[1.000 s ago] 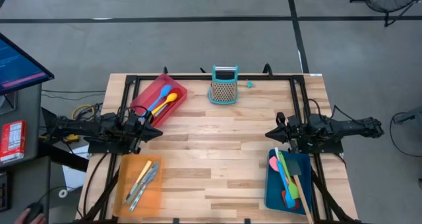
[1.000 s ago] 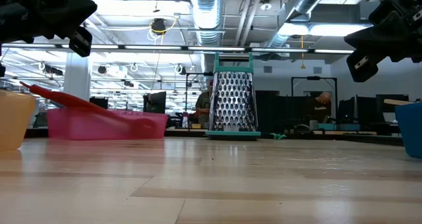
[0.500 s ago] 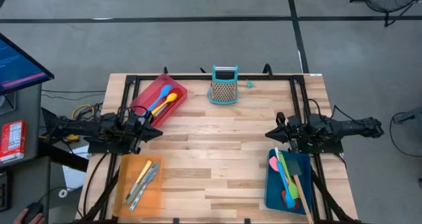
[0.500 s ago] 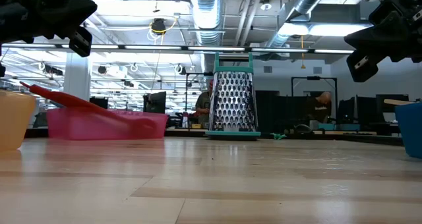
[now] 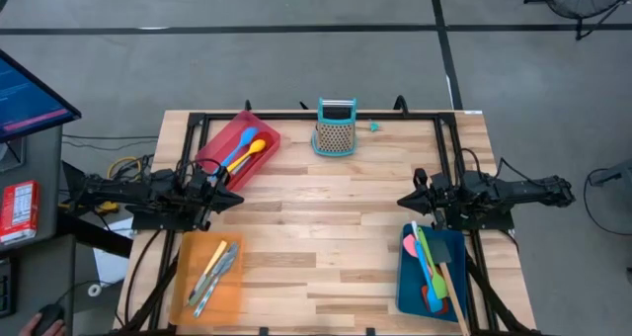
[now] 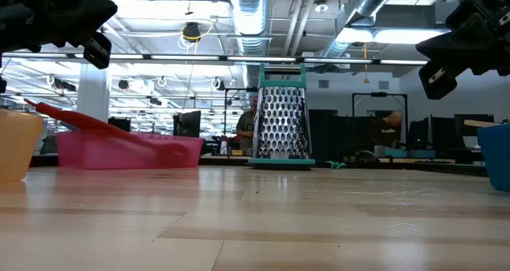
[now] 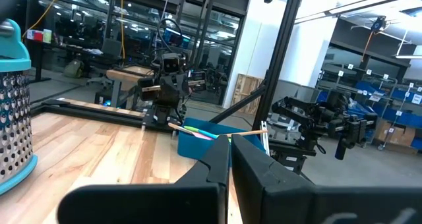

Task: Pick & Place Kitchen Items
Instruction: Return to Home Position

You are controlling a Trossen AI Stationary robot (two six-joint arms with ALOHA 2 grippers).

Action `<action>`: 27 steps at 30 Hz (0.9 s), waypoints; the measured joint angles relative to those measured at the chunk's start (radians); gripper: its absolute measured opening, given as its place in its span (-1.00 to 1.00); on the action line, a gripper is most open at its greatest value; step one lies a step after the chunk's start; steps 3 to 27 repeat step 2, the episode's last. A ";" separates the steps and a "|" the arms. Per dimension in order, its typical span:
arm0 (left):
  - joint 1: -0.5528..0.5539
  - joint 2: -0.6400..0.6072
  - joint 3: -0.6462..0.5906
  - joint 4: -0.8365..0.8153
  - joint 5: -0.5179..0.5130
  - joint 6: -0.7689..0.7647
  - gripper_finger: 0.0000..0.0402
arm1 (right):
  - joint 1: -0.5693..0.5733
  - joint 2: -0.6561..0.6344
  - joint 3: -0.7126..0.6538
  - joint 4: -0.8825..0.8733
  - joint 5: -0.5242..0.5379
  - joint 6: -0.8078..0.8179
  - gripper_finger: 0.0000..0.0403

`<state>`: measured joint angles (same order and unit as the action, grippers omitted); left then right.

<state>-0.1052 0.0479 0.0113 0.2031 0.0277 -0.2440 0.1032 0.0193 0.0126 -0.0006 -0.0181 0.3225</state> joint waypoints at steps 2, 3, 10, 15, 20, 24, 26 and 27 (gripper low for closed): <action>0.000 0.000 0.000 0.000 0.000 0.000 -1.00 | 0.000 0.000 0.000 0.000 0.000 0.000 -0.95; 0.000 0.000 0.000 0.000 0.000 0.000 -1.00 | 0.000 0.000 0.000 0.000 0.000 0.000 -0.95; 0.000 0.000 0.000 0.000 0.000 0.000 -1.00 | 0.000 0.000 0.000 0.000 0.000 0.000 -0.95; 0.000 0.000 0.000 0.000 0.000 0.000 -1.00 | 0.000 0.000 0.000 0.000 0.000 0.000 -0.95; 0.000 0.000 0.000 0.000 0.000 0.000 -1.00 | 0.000 0.000 0.000 0.000 0.000 0.000 -0.95; 0.000 0.000 0.000 0.000 0.000 0.000 -1.00 | 0.000 0.000 0.000 0.000 0.000 0.000 -0.95; 0.000 0.000 0.000 0.000 0.000 0.000 -1.00 | 0.000 0.000 0.000 0.000 0.000 0.000 -0.95; 0.000 0.000 0.000 0.000 0.000 0.000 -1.00 | 0.000 0.000 0.000 0.000 0.000 0.000 -0.95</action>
